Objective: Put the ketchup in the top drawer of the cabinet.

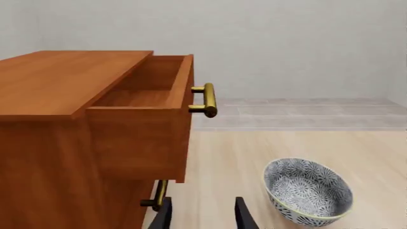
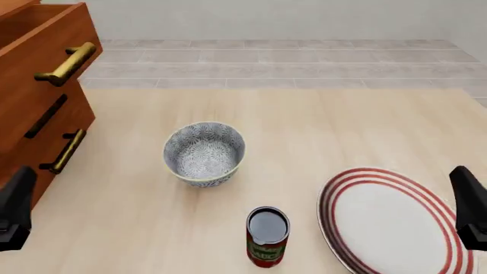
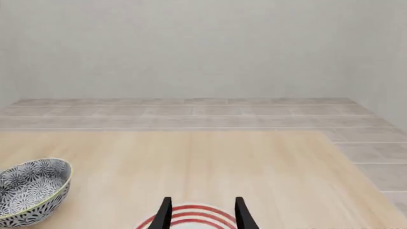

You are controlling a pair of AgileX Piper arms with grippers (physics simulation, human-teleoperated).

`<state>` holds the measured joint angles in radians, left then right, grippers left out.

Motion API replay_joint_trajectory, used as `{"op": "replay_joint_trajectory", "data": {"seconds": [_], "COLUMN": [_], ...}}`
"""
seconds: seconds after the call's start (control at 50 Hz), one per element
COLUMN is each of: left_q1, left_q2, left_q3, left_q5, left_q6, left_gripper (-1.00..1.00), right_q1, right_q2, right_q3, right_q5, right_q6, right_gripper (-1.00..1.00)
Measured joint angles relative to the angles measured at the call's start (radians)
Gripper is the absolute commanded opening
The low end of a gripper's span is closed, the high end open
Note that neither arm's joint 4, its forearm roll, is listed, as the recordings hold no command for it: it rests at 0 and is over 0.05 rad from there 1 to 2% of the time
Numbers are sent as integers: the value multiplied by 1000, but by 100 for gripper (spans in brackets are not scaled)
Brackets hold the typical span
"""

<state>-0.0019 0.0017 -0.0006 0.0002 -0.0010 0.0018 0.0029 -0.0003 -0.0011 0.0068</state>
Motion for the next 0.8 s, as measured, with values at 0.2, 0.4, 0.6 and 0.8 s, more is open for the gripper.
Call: {"op": "replay_joint_trajectory", "data": {"seconds": [0.2, 0.4, 0.6, 0.8], "left_q1": [-44, -197, -378, -567], "left_q2": [-1, -1, 2, 137], "left_q3": [-55, -198, -270, -271], "left_q5": [32, 171, 290, 232], "left_q6": [41, 22, 37, 39], "left_gripper": [100, 100, 100, 100], "right_q1": [2, 1, -1, 1], "right_q2": [10, 16, 8, 2], "right_q3": [-1, -1, 0, 0], "right_q5": [-11, -11, 4, 18], "right_q6": [3, 5, 4, 2], "right_gripper": [100, 100, 100, 100]}}
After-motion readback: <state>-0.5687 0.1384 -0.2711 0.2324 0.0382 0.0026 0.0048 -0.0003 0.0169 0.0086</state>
